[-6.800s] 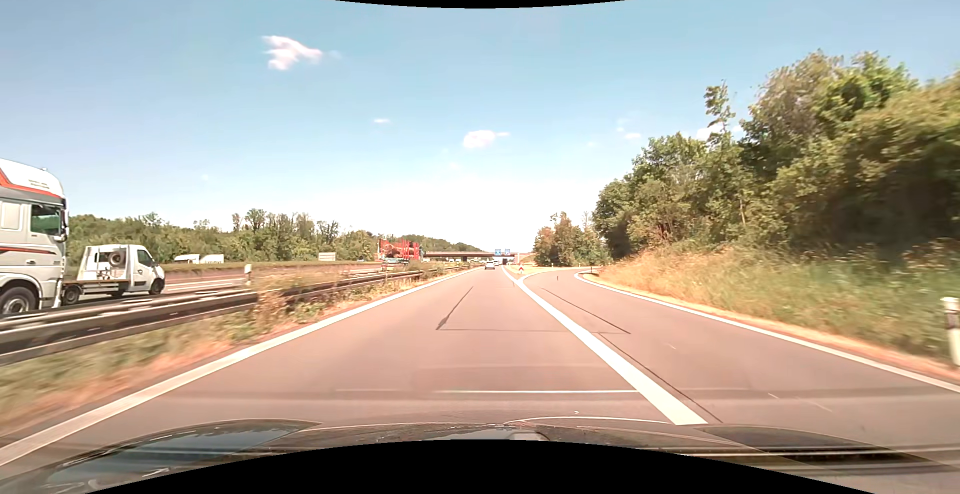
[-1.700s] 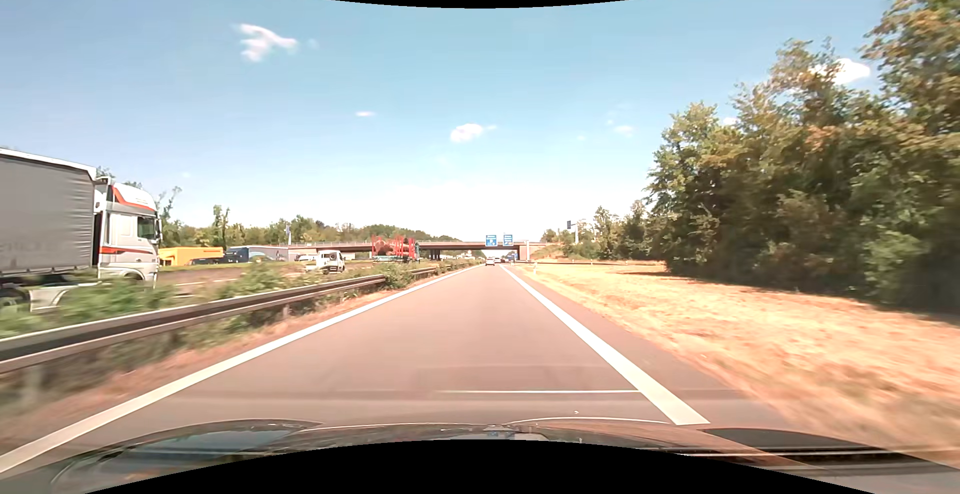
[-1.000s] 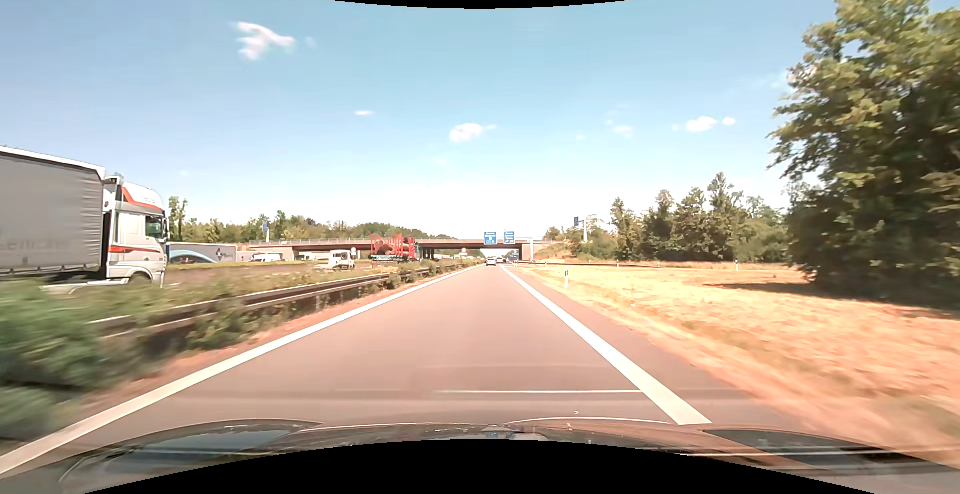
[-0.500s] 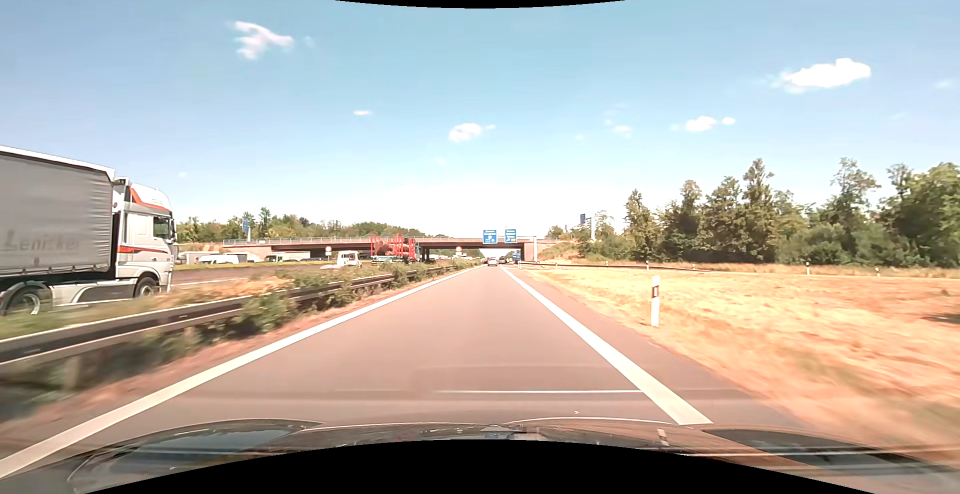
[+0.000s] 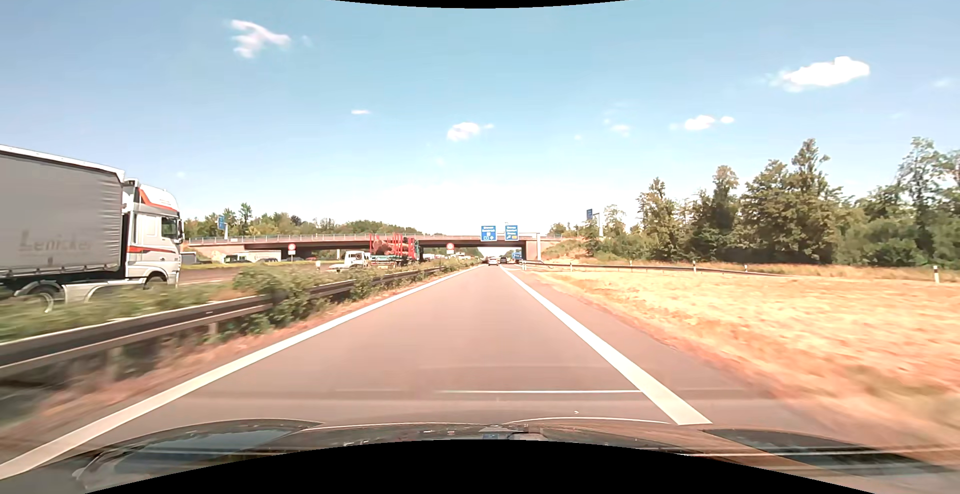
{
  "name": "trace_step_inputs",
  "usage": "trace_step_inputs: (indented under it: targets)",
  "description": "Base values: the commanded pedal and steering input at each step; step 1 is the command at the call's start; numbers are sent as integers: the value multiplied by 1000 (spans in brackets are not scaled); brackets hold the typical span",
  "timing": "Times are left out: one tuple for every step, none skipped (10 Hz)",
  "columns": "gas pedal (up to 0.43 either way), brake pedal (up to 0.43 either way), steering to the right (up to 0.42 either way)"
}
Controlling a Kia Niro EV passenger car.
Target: Follow the waypoints while adhering to traffic rules and regulations
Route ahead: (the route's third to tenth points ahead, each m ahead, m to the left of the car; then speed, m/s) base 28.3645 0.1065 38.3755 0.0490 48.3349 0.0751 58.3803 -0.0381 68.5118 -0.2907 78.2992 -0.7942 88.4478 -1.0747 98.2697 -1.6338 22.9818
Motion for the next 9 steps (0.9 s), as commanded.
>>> trace_step_inputs:
  targets:
    - [209,0,-1]
    - [209,0,-1]
    - [209,0,-1]
    - [209,0,-1]
    - [209,0,-1]
    - [209,0,-1]
    - [209,0,-1]
    - [209,0,-1]
    - [209,0,-1]
